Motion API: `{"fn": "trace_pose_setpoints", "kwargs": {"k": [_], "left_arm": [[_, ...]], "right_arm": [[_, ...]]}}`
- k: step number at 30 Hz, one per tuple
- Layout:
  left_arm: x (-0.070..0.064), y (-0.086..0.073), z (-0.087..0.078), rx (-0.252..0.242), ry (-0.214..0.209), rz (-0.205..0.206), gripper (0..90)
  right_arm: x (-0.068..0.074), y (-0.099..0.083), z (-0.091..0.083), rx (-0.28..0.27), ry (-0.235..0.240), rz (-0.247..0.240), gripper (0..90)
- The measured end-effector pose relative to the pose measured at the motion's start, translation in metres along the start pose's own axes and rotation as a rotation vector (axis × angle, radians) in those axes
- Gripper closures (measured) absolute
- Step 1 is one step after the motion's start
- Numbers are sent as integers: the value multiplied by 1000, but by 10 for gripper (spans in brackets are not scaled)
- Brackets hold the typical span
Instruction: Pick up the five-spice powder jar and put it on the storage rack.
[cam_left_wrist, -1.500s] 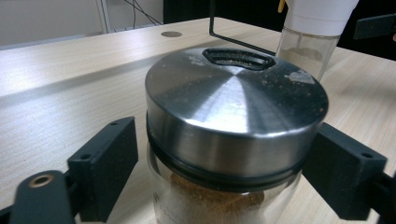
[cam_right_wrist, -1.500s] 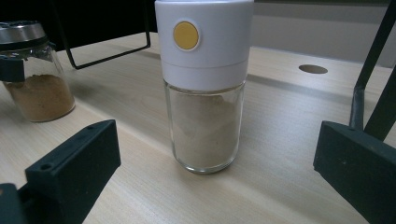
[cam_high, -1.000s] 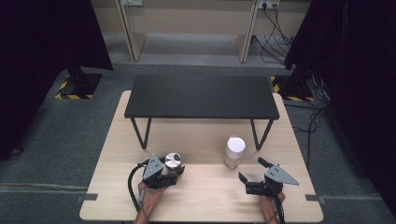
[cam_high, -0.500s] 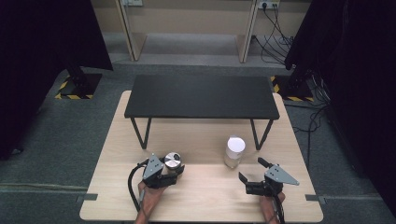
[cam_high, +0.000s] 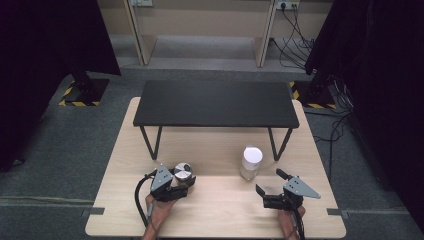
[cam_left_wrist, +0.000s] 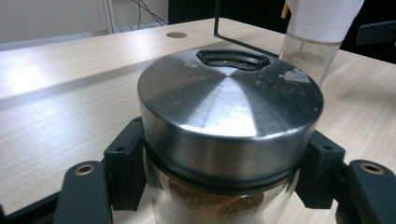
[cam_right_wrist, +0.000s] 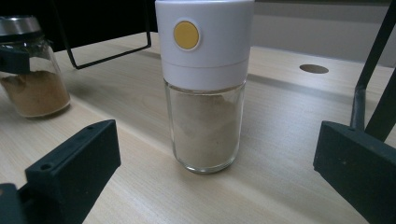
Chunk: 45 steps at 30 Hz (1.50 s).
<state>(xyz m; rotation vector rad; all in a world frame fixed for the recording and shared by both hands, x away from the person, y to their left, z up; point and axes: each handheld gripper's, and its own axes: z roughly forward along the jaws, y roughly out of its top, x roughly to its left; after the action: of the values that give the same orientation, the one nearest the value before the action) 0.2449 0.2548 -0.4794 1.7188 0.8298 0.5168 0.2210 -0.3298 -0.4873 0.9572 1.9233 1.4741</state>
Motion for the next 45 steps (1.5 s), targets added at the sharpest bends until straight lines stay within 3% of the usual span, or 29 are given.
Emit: {"fn": "trace_pose_setpoints", "kwargs": {"k": [16, 24, 32, 40, 45], "left_arm": [[15, 37, -19, 7, -32, -8, 314], [19, 71, -30, 19, -49, 16, 315], [26, 104, -46, -1, -75, 17, 315], [31, 144, -58, 9, -66, 46, 315], [39, 163, -61, 4, -66, 33, 315]], "right_arm": [[0, 0, 0, 1, -1, -2, 6], [0, 0, 0, -2, -1, 3, 6], [0, 0, 0, 0, -1, 2, 6], [0, 0, 0, 0, -2, 2, 6], [0, 0, 0, 1, -2, 2, 6]]}}
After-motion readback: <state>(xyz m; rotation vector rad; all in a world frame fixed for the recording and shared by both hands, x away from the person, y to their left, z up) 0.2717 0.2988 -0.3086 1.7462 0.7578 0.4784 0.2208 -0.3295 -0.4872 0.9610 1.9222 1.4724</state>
